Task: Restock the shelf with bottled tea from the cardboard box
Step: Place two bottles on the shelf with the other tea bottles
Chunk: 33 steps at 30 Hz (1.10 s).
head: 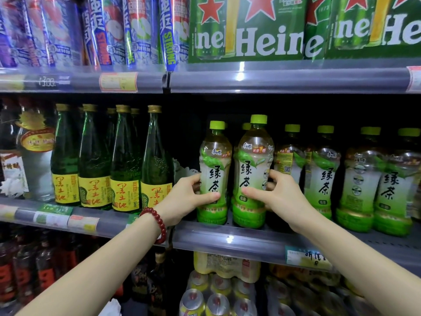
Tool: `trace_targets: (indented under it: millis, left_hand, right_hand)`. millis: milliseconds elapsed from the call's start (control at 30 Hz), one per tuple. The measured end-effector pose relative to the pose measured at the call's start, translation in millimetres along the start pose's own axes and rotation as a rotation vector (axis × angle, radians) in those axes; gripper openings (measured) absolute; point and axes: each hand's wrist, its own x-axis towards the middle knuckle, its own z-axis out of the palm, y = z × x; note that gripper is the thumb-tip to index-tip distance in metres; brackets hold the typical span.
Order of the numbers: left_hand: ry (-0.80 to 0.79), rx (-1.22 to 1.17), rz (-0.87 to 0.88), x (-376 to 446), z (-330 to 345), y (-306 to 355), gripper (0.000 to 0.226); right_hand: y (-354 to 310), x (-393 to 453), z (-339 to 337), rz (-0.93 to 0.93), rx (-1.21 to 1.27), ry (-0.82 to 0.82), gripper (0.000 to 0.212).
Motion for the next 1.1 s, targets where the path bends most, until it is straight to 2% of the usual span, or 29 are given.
trace_targets:
  millis: [167,333,433,500,533,567,633,667,767,833,1000,1100]
  left_hand:
    - [-0.011,-0.002,0.001,-0.5,-2.1,-2.0,0.043]
    - [-0.021,-0.005,-0.009,0.5,-1.7,-1.6,0.043]
    - [-0.02,-0.008,-0.012,0.5,-1.2,-2.6,0.044]
    - [-0.018,-0.016,-0.015,0.9,-1.9,-5.1,0.044]
    - [-0.015,-0.024,-0.016,1.0,-2.0,-6.3,0.044]
    - [-0.01,-0.029,-0.017,1.3,-2.1,-7.2,0.044]
    - [-0.005,-0.037,-0.021,1.3,-1.7,-7.6,0.043]
    - [-0.003,-0.041,-0.024,1.1,-1.6,-7.2,0.043]
    - [0.0,-0.042,-0.032,0.9,-1.3,-7.3,0.044]
    - [0.004,-0.042,-0.04,0.5,-1.3,-6.9,0.046]
    - [0.009,-0.025,-0.05,-3.8,1.5,-4.5,0.046]
    - [0.018,0.209,0.012,-7.2,-0.6,-2.4,0.05]
  right_hand:
    - [-4.3,-0.3,-10.4,0.025,-0.045,-0.046,0.036]
    - [-12.1,-8.1,-11.8,0.024,-0.082,-0.06,0.047]
    - [-1.3,-6.0,-8.1,0.051,-0.08,-0.052,0.038]
    - [1.1,-5.0,1.4,0.046,-0.085,-0.038,0.082]
    - [2.6,-4.9,4.9,0.04,-0.081,-0.024,0.093]
    - [6.1,-4.0,7.8,0.042,-0.073,-0.009,0.086]
    - [7.2,-7.7,13.6,0.049,-0.081,0.029,0.042]
    - [7.8,-8.2,16.1,0.037,-0.096,0.037,0.033]
    - [4.2,-13.0,20.8,0.011,-0.081,0.053,0.04]
    - [0.5,-14.8,24.1,0.032,-0.079,0.076,0.056]
    - [2.6,-18.7,25.7,0.071,-0.149,0.112,0.051]
    - [-1.2,-24.8,26.9,0.067,-0.293,0.155,0.072]
